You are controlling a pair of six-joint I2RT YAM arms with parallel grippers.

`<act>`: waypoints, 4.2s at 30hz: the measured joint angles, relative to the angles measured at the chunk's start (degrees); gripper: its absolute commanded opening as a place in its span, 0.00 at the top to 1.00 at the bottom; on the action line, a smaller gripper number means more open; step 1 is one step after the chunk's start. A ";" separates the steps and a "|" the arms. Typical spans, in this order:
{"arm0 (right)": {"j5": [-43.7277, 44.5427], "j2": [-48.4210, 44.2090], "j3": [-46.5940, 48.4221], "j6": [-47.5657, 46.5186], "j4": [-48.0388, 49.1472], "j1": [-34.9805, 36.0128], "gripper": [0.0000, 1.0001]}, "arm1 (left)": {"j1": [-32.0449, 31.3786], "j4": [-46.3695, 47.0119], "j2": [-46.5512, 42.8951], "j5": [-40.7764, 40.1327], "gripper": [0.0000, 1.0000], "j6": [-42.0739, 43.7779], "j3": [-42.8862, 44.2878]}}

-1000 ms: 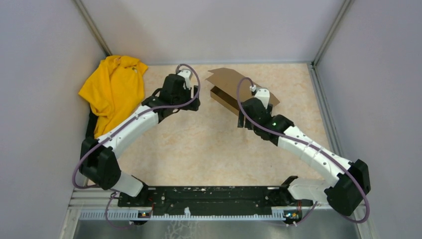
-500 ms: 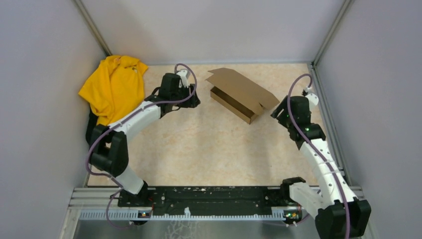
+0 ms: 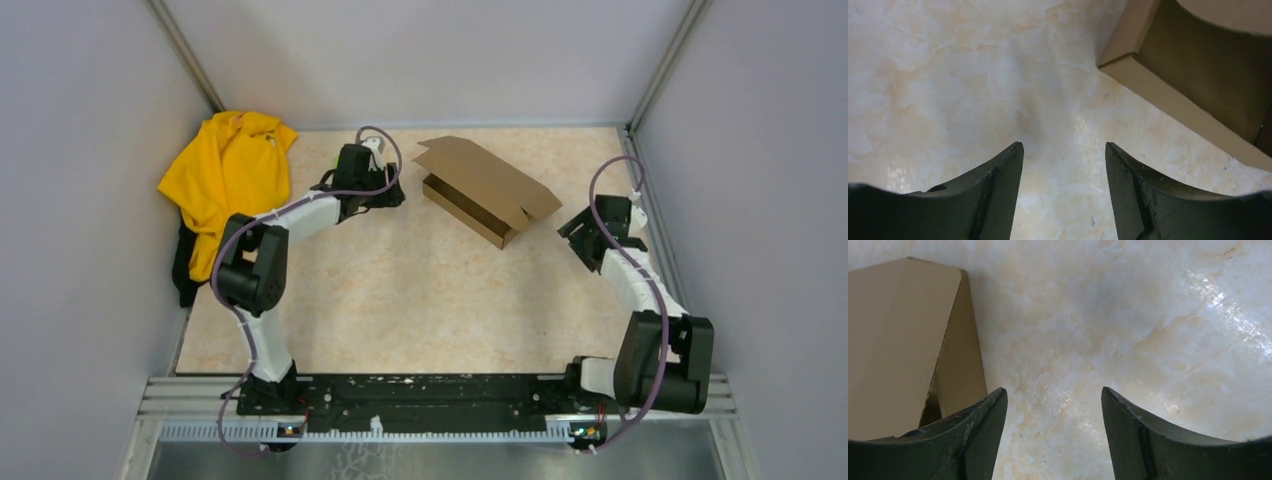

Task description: Fold the paper box

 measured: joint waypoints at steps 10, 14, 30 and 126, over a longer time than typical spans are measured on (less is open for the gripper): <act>-11.02 8.09 -6.49 6.78 13.42 -3.78 0.40 | 4.85 4.85 12.57 8.83 0.35 -4.33 9.86; -15.80 10.27 -7.93 9.33 18.23 -3.80 0.62 | 6.03 8.22 14.78 13.60 0.52 -6.51 11.28; -26.75 20.28 -12.00 19.58 39.60 -3.80 0.75 | 6.36 18.29 24.96 25.70 0.58 -11.87 18.64; -21.05 12.26 17.18 -11.87 11.78 2.71 0.43 | 8.46 2.47 -11.13 16.26 0.30 -6.29 -4.15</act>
